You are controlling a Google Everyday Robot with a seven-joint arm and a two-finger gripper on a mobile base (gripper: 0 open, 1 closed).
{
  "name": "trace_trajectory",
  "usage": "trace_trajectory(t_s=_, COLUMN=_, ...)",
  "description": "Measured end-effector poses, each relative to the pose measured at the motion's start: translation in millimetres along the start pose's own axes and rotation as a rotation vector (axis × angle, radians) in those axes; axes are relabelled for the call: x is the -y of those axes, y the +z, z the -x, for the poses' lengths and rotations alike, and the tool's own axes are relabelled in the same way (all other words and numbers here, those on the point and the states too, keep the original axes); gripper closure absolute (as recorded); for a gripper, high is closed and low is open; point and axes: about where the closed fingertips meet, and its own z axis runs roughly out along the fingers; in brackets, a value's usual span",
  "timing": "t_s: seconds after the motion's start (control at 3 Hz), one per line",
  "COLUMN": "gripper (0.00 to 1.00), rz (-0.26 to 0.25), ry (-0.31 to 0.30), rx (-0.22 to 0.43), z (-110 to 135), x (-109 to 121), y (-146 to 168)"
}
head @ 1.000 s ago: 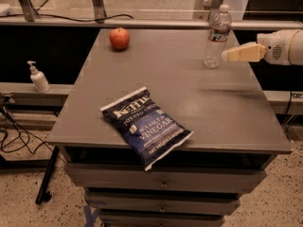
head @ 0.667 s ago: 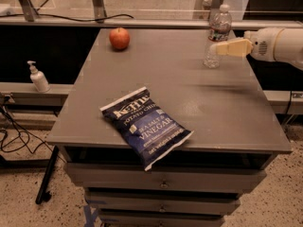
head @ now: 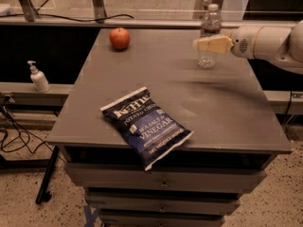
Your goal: Move water bottle near blue chip bag
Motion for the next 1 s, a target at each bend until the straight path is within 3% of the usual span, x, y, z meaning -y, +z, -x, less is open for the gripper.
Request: trace_trajectory(t_s=1.0, gripper=0.88, rz=-0.076, ry=-0.073, rx=0.033, z=-13, x=19, y=-11)
